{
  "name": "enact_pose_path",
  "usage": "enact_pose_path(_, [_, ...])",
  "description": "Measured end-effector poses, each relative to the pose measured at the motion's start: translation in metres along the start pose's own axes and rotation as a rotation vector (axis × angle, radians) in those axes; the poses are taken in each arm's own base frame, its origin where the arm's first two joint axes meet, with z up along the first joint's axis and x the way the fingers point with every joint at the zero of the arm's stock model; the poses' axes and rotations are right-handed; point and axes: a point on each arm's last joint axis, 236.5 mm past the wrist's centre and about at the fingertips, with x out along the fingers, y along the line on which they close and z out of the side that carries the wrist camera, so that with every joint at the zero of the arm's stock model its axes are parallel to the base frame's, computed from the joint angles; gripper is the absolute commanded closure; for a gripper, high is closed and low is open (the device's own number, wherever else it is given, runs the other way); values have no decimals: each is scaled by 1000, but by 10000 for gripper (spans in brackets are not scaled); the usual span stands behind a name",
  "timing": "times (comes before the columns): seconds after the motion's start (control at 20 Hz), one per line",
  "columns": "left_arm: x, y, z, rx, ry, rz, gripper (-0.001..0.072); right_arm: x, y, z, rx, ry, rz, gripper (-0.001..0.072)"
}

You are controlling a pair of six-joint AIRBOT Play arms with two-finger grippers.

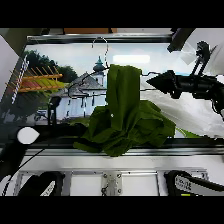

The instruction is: Fold the clothes and pants, and hang the long-sleeved shirts on hangers.

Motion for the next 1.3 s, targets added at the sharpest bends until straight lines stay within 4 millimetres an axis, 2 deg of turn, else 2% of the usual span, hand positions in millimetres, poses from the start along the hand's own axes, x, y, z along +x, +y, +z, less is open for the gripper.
enact_pose_path(0.1, [23, -7, -8, -27, 34, -11, 125, 0, 0, 1, 2, -1, -3, 708])
enact_pose_path(0.25, [51, -6, -20, -88, 92, -1, 126, 0, 0, 1, 13, -1, -4, 708])
enact_pose_path(0.3, [59, -4, -23, -107, 110, 6, 232, 0, 0, 1, 16, -1, -5, 707])
enact_pose_path(0.35, [65, -1, -25, -122, 121, 14, 436, 0, 0, 1, 18, -1, -7, 708])
enact_pose_path(0.4, [70, 1, -27, -134, 130, 21, 603, 0, 0, 2, 17, 0, -7, 708])
enact_pose_path(0.45, [73, 3, -27, -143, 131, 26, 692, 0, 2, 1, 16, 6, -8, 708])
enact_pose_path(0.55, [76, 7, -22, -166, 112, 34, 693, 0, 7, -2, 4, 36, -4, 708])
enact_pose_path(0.7, [64, 20, -2, -209, 39, 42, 694, -1, 22, -15, -12, 129, -1, 708])
enact_pose_path(0.85, [38, 39, 21, -272, -61, 59, 693, -5, 34, -30, -25, 234, -15, 708])
enact_pose_path(1.0, [15, 54, 31, -299, -122, 74, 694, -8, 43, -35, -41, 289, -29, 708])
enact_pose_path(1.15, [-6, 57, 38, -298, -178, 78, 695, -10, 46, -39, -43, 310, -40, 708])
enact_pose_path(1.3, [-28, 51, 45, -268, -226, 73, 695, -9, 44, -46, -9, 297, -46, 708])
